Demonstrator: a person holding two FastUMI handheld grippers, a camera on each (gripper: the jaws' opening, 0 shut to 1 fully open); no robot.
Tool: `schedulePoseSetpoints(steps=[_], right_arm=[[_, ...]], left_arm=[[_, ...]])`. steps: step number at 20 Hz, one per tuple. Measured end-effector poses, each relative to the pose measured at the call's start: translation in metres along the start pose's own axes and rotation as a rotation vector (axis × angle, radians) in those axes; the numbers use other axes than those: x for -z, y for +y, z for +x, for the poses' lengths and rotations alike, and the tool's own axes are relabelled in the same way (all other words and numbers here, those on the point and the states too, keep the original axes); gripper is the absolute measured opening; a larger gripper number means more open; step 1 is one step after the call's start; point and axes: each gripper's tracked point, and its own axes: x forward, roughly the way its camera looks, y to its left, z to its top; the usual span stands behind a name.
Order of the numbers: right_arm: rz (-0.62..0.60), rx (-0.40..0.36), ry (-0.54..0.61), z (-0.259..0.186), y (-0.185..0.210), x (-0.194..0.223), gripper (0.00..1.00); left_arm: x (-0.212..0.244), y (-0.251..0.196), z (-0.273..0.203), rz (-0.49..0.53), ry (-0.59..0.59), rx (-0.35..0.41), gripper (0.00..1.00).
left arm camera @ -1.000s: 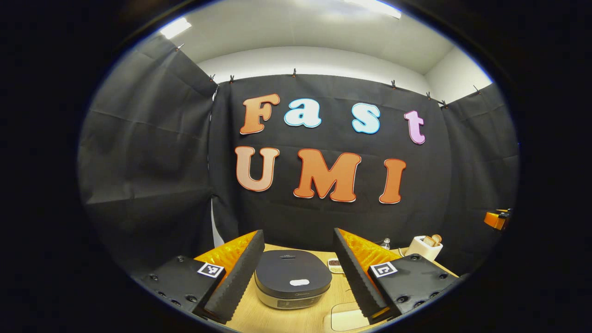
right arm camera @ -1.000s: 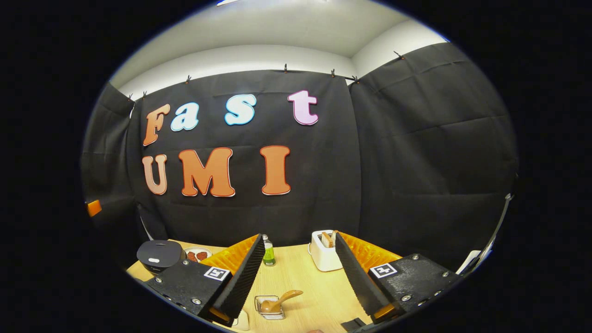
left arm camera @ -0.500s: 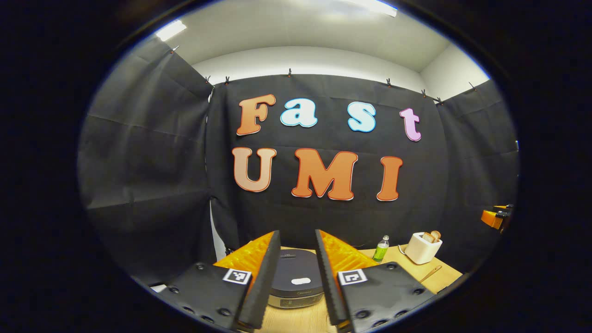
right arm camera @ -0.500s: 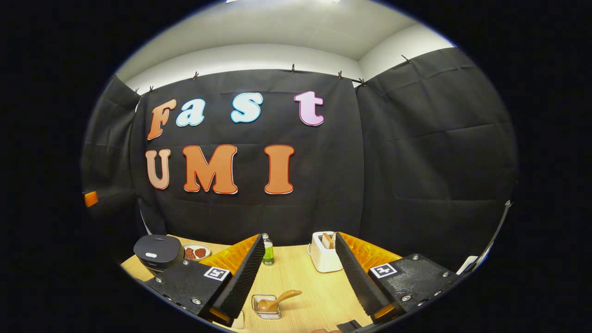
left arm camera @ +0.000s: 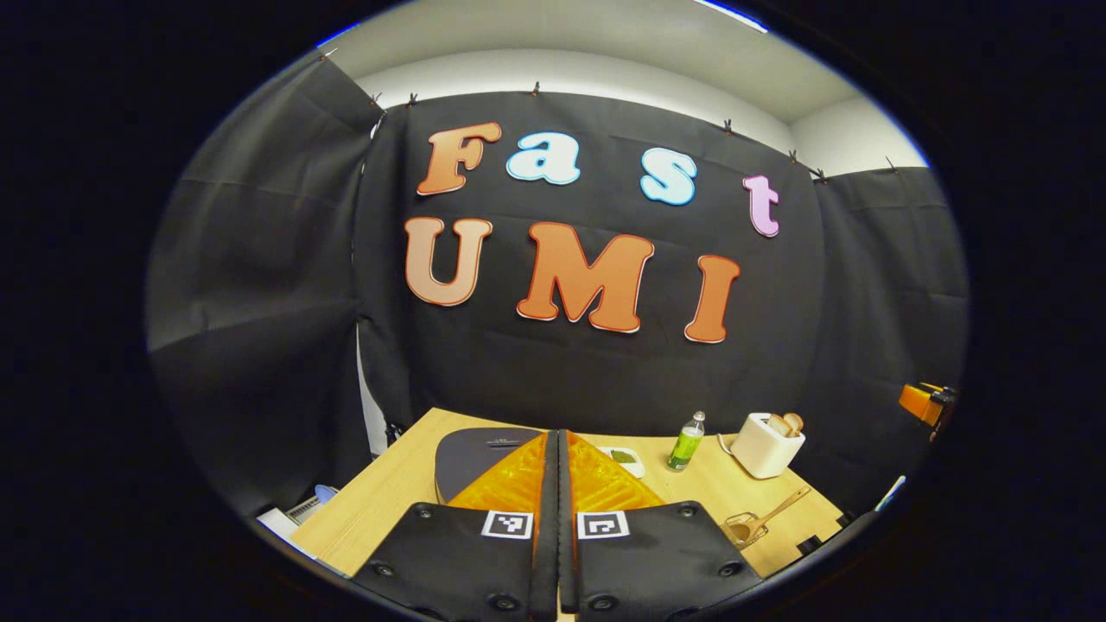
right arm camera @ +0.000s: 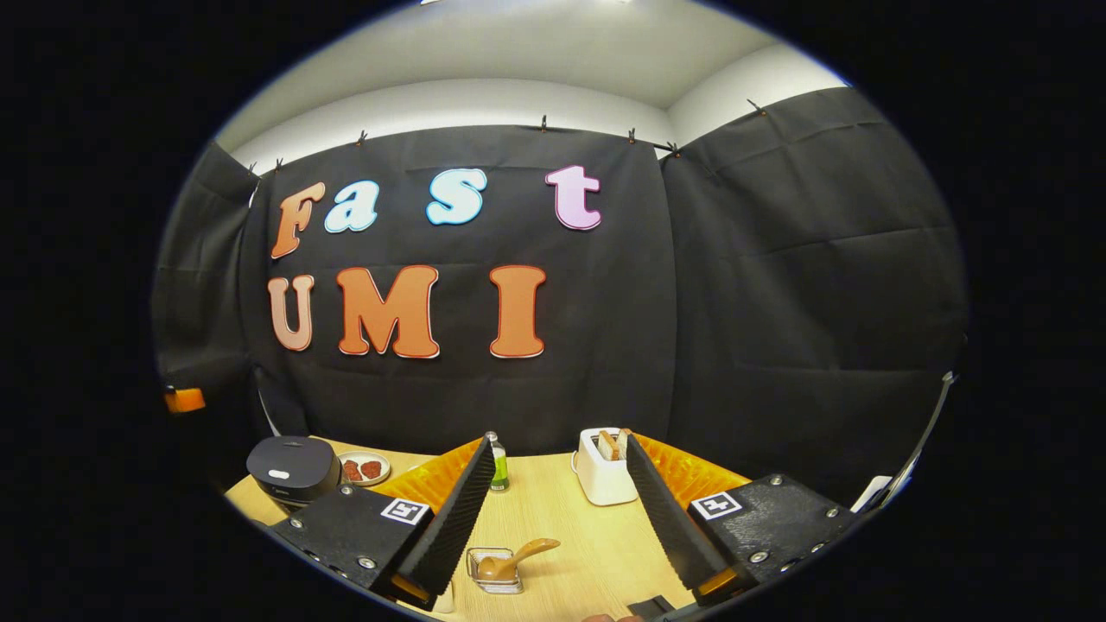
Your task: Close the left gripper, press the button to open the rice cooker; take a wooden spoon from the chopstick holder with the right hand, scoop a spoonful of rice and pour it into the rice cooker, then put the wooden spoon back into the chopstick holder.
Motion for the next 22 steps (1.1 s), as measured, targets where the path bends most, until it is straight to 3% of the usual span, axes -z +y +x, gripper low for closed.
schedulePoseSetpoints(steps=[9,10,16,22], right_arm=[[0.01,0.033,0.051,0.0,-0.014,0.018,0.95],[0.009,0.039,0.057,-0.001,-0.016,0.019,0.95],[0.014,0.063,0.084,0.001,-0.024,0.027,0.95],[0.059,0.065,0.111,0.008,-0.023,0.035,0.95]], left_arm=[[0.083,0.005,0.085,-0.006,0.222,0.013,0.07],[0.094,0.005,0.091,-0.016,0.251,0.013,0.03],[0.15,0.032,0.108,0.014,0.388,-0.037,0.05],[0.164,0.033,0.11,0.028,0.431,-0.036,0.03]])
